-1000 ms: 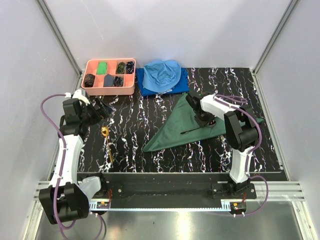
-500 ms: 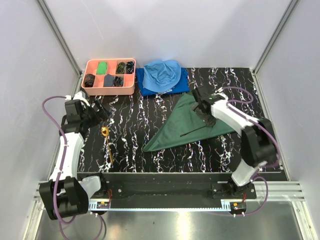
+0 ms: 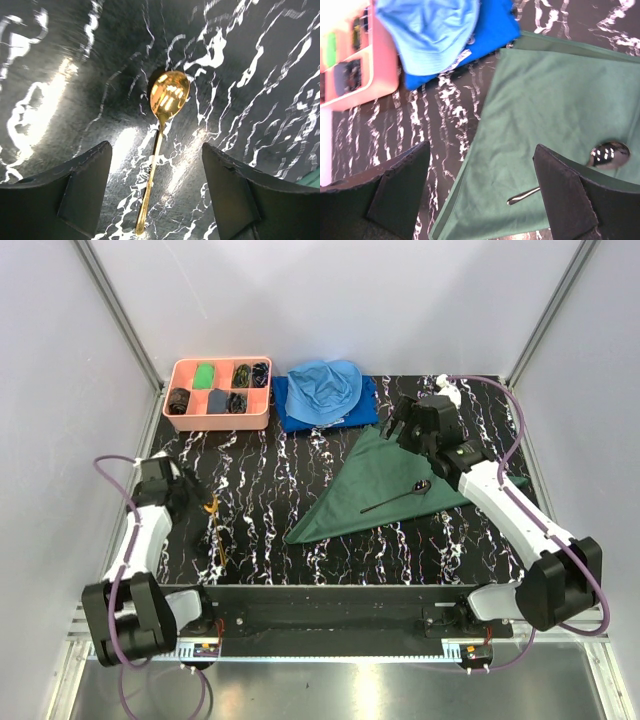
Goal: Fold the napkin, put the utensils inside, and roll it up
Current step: Grab a utensil with the left arm
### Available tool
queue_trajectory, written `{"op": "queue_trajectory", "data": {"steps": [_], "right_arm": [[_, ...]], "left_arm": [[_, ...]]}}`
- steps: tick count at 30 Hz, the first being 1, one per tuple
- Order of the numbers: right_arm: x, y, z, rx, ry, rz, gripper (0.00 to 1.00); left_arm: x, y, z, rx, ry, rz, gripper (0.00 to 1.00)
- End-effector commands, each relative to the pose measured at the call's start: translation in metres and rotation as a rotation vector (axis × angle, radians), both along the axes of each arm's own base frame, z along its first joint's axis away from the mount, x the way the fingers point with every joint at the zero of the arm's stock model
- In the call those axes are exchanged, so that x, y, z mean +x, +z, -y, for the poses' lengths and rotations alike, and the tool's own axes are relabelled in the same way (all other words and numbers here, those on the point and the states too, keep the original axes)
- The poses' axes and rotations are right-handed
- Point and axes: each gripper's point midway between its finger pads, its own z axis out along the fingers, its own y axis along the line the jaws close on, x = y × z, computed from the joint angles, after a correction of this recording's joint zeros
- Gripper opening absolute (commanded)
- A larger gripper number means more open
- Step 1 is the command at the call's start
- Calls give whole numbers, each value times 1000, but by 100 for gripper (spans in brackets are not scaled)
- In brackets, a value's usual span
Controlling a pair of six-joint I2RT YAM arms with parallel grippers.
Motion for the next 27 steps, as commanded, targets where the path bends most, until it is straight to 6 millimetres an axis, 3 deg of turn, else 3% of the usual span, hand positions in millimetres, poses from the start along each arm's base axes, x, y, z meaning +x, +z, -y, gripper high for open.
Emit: {"op": "queue_trajectory", "data": {"steps": [1,7,10,13,20,24,25,27], "right_arm": [[-1,44,-16,37,133,112,92],[-4,60,-24,76,187,152,92],[-8,69,-29,95,223,172,92],[-10,74,-31,116,236,194,93],[-10,84,-35,150,254,213,93],[-11,89,-34,154,247,225,93],[-12,90,-33,154,246,227,93],[-13,91,-31,155,238,232,93]], "left_arm": [[10,-9,-3,73,7,-47,74],[9,-30,-4,100,-60,-179,70],[11,-38,0,110,-98,-215,60],[10,-49,14,127,-166,-269,58],[1,-66,21,111,-194,-338,48],[-4,-78,34,83,-236,-385,37],[-4,-80,37,80,-248,-391,29],[-5,-84,41,65,-263,-407,23]]}}
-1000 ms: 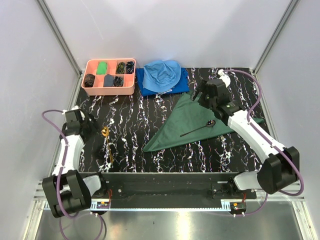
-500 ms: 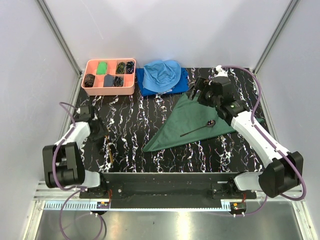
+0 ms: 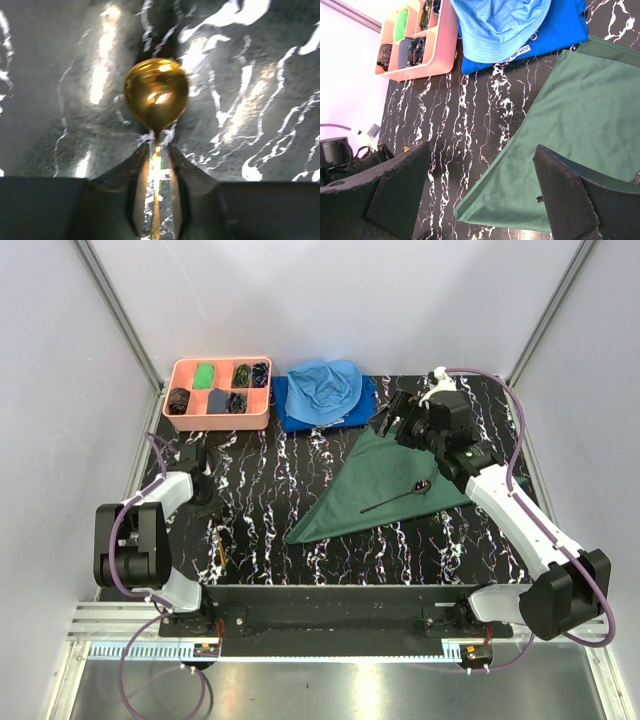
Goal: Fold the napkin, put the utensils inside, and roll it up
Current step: Grab a utensil with the left arm, then place the utensil onto the napkin
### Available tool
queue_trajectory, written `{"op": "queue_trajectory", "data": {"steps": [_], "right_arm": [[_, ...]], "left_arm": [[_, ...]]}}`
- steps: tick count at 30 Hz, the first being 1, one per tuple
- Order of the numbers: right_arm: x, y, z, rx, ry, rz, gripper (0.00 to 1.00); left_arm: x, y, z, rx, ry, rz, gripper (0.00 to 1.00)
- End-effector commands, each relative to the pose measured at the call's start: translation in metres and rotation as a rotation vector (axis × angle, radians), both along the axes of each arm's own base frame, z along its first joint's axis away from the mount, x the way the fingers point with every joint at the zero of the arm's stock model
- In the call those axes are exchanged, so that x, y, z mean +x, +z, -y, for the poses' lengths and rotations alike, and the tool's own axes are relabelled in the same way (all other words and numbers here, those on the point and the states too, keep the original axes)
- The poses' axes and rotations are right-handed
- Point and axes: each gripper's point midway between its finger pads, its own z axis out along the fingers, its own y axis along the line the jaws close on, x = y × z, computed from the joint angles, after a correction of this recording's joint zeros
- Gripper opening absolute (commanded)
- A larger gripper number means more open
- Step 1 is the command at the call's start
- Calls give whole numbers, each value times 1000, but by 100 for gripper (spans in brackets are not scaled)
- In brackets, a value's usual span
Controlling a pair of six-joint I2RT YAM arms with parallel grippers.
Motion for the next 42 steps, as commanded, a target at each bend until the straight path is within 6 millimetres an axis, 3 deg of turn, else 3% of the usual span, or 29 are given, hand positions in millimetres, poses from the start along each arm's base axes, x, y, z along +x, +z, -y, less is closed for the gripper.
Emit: {"op": "queue_trajectory", "data": {"steps": [1,4,5,10,14,18,22,26,27,28,29,30,31,32,33,34,35,36,37,38,39,41,42], "right_arm": [[-1,49,4,50,-9,129,94],[0,45,7,40,-18,123,94],[-1,44,7,42,-19,120,94],[-3,33,8,35,-20,93,94],[-5,21,12,25,-34,66,94],[-6,15,14,19,-42,49,94],[-7,6,16,7,-50,23,94],[-10,5,24,-20,-76,23,95],[-8,4,32,-42,-110,23,95],[-10,8,37,-62,-121,36,95],[-9,14,43,-74,-141,47,94],[-11,17,58,-99,-190,43,94],[-12,28,65,-110,-212,63,94],[-14,32,73,-122,-235,71,94],[-20,45,86,-129,-278,99,95],[-24,54,93,-135,-299,121,95],[-27,60,98,-137,-316,136,96],[-35,72,106,-136,-344,163,96],[-38,80,110,-135,-354,183,96],[-41,85,112,-132,-363,192,96],[-47,92,115,-130,-368,206,96],[-51,99,116,-121,-368,219,96],[-55,102,117,-116,-370,222,96]], "left_arm": [[-5,-17,14,-40,-48,-63,19],[-4,-17,27,-95,-84,-61,1],[-3,-16,29,-99,-92,-58,0],[3,-5,49,-127,-194,-13,0],[12,23,71,-109,-321,97,0],[19,51,112,-94,-564,200,0],[26,74,140,-67,-712,273,0],[27,97,193,-64,-975,350,0],[36,112,208,-60,-1011,393,0],[39,108,221,-67,-1048,379,0],[43,124,247,-71,-1113,423,0],[46,125,259,-62,-1143,430,0],[48,112,273,-55,-1178,392,0],[49,125,299,-56,-1239,430,0],[47,121,310,-56,-1267,411,0],[47,102,321,-46,-1297,363,0],[46,113,346,-48,-1353,398,0],[43,110,356,-47,-1381,384,0],[43,94,367,-41,-1409,352,0],[42,107,390,-45,-1453,394,0],[40,92,399,-50,-1479,356,0],[38,101,425,-64,-1533,391,0],[36,88,433,-66,-1557,365,0]]}}
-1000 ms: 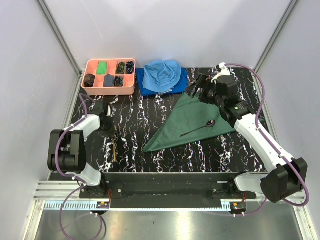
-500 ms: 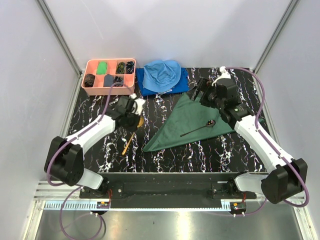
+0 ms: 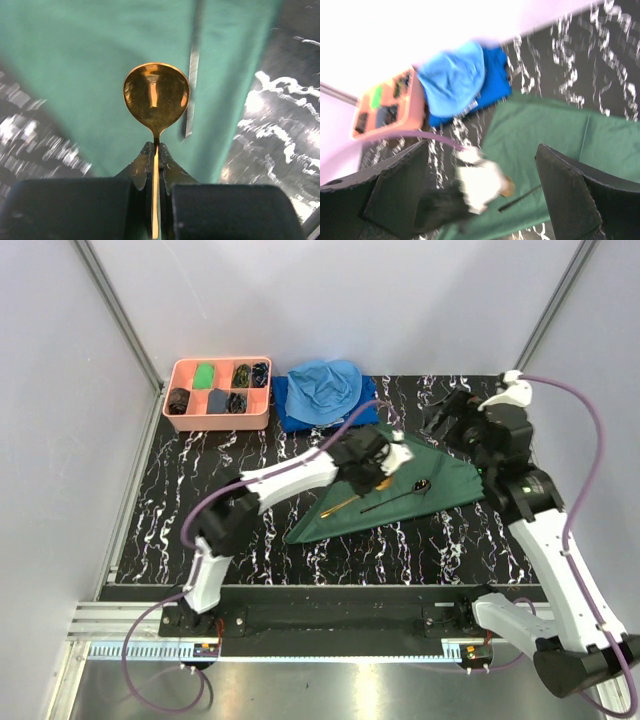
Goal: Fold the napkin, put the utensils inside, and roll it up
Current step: Place the utensil onto the napkin
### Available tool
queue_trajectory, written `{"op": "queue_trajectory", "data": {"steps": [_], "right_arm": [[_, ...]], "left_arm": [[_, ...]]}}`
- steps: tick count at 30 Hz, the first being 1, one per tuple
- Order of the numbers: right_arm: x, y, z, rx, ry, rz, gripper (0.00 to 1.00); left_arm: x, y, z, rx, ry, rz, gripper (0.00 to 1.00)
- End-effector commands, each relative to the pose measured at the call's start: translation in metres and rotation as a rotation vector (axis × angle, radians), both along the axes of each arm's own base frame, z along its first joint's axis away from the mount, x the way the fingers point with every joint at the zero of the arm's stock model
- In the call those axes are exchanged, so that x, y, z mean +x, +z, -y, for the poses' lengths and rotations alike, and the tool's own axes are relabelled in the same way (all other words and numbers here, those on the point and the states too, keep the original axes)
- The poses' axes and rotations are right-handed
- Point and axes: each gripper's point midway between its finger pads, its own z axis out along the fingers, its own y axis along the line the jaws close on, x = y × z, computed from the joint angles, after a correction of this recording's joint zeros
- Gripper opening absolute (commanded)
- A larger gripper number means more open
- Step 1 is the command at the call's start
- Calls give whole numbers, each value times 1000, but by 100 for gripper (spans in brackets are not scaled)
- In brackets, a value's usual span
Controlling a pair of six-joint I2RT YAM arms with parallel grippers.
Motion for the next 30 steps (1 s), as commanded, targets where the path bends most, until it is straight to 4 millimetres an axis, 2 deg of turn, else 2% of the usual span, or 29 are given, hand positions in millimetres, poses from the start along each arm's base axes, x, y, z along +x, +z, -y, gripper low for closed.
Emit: {"op": "queue_trajectory", "data": {"steps": [1,2,3,5,6,7,8,9,10,12,17,18,22,30], "right_arm": [[-13,30,17,-15,-55,66,96],[-15,31,16,-14,-51,66,96],[-18,33,17,-10,-51,75,96],[-20,35,18,-5,-51,79,96],[-22,35,17,-2,-46,80,96],[-22,34,17,1,-44,77,96],[-23,34,15,4,-35,76,96],[-23,33,15,7,-33,74,96],[-23,31,14,9,-31,68,97],[-24,30,12,15,-20,65,96],[-24,22,9,19,-11,46,96],[-23,20,9,18,-11,40,96],[-22,19,6,21,2,35,96],[-24,17,6,15,10,35,97]], "left_arm": [[-6,6,42,-12,-142,23,0],[-8,12,54,-20,-171,39,0],[-9,1,59,-6,-187,27,0],[-13,4,74,-18,-226,39,0],[-16,-5,79,-7,-242,28,0],[-22,-8,86,-1,-265,32,0],[-22,-2,94,-6,-281,51,0],[-23,-11,98,6,-290,45,0],[-25,-8,105,-5,-298,53,0],[-25,-19,108,3,-295,32,0],[-27,-17,121,-29,-286,16,0],[-26,-25,122,-16,-280,13,0],[-23,-30,132,-32,-281,11,0],[-15,-48,137,-20,-244,14,0]]}}
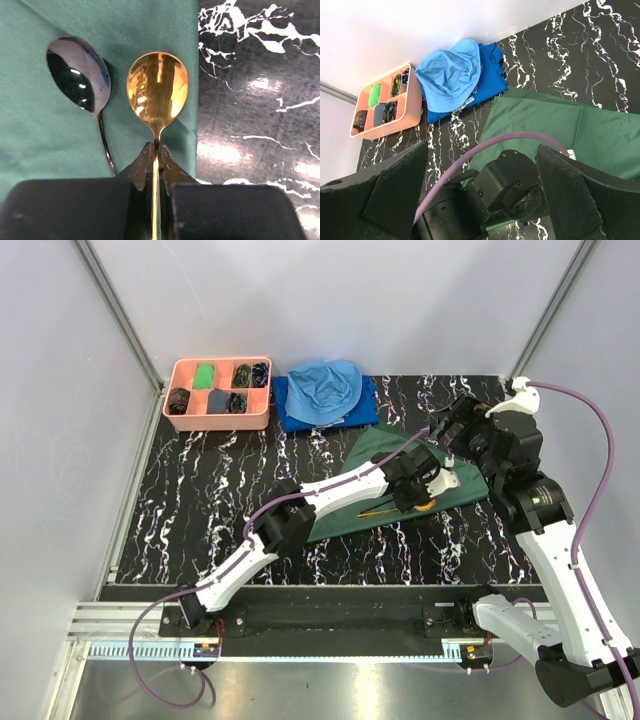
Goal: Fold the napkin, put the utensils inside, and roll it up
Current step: Place the utensil onto the napkin
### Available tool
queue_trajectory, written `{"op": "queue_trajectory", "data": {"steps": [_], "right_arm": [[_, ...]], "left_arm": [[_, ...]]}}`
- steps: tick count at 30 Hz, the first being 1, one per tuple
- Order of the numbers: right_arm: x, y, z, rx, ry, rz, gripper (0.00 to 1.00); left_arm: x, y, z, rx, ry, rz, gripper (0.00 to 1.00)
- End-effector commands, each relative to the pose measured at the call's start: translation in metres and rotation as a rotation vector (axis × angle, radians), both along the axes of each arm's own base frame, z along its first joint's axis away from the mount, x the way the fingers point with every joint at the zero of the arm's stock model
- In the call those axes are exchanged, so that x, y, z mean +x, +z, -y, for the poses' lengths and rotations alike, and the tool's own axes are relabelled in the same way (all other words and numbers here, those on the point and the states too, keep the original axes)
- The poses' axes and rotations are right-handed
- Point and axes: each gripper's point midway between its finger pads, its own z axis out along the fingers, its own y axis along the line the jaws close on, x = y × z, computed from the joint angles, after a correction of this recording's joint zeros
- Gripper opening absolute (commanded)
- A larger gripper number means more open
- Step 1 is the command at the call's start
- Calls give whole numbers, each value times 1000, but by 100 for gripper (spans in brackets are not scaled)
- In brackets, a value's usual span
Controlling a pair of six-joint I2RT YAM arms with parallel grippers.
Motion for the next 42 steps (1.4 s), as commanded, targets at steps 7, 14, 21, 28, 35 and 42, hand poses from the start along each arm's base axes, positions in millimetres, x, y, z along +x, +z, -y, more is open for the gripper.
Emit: {"op": "queue_trajectory", "data": {"steps": [7,14,21,28,35,42], "right_arm": [[-2,2,-4,12,27,14,97],[-1,-4,-5,10,29,-1,97],[8,-33,5,-41,-21,-68,100],[37,-90,64,14,-131,-205,100],[60,-163,148,132,-286,-368,97],[49,-218,202,227,-358,-474,96]], "left_arm": [[20,12,17,-66,79,58,0],[28,16,20,-84,107,85,0],[26,25,23,-112,143,69,11],[8,120,10,-244,178,105,83],[27,153,-115,-197,472,132,90],[27,184,-271,-285,740,46,93]]}}
